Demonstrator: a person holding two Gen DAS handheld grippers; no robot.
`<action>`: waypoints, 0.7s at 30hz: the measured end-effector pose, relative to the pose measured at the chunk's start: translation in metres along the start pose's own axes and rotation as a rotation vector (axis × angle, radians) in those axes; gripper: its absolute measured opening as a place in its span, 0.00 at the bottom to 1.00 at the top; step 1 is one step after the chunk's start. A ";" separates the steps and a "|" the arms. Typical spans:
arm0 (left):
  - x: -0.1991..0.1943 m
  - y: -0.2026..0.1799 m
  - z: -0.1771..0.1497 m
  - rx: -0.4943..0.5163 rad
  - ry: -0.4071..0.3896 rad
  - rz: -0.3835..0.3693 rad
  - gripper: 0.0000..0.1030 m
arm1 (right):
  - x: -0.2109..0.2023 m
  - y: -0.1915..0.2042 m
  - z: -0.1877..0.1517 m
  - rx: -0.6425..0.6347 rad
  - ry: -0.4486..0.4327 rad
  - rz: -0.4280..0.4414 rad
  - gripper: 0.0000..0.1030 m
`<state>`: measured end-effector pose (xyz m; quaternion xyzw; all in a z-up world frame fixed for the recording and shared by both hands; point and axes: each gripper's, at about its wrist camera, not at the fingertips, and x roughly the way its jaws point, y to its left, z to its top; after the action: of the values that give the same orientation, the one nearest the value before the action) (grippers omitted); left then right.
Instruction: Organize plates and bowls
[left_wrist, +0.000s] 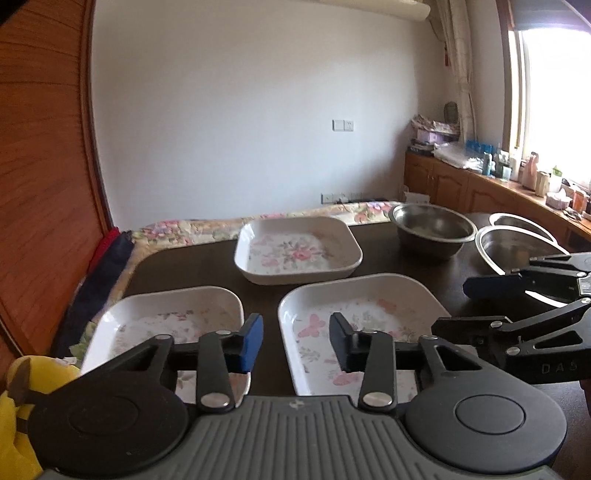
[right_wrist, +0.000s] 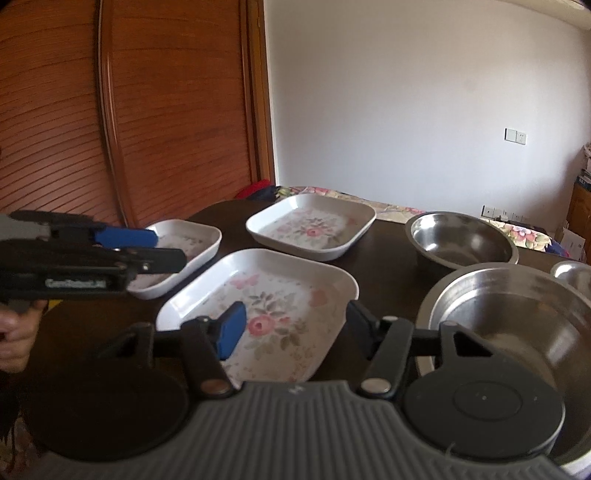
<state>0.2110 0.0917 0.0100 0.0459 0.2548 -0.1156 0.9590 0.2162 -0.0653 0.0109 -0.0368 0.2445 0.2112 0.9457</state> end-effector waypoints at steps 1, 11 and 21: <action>0.003 0.000 0.000 0.005 0.007 -0.006 0.65 | 0.001 0.001 0.000 -0.009 0.000 -0.003 0.59; 0.023 0.004 0.000 0.031 0.058 -0.027 0.63 | 0.016 0.007 -0.006 -0.068 0.014 -0.027 0.59; 0.032 0.002 0.000 0.055 0.073 -0.041 0.63 | 0.020 0.010 -0.001 -0.124 0.011 -0.044 0.59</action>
<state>0.2387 0.0878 -0.0064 0.0710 0.2870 -0.1402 0.9449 0.2277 -0.0483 0.0006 -0.1019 0.2351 0.2052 0.9446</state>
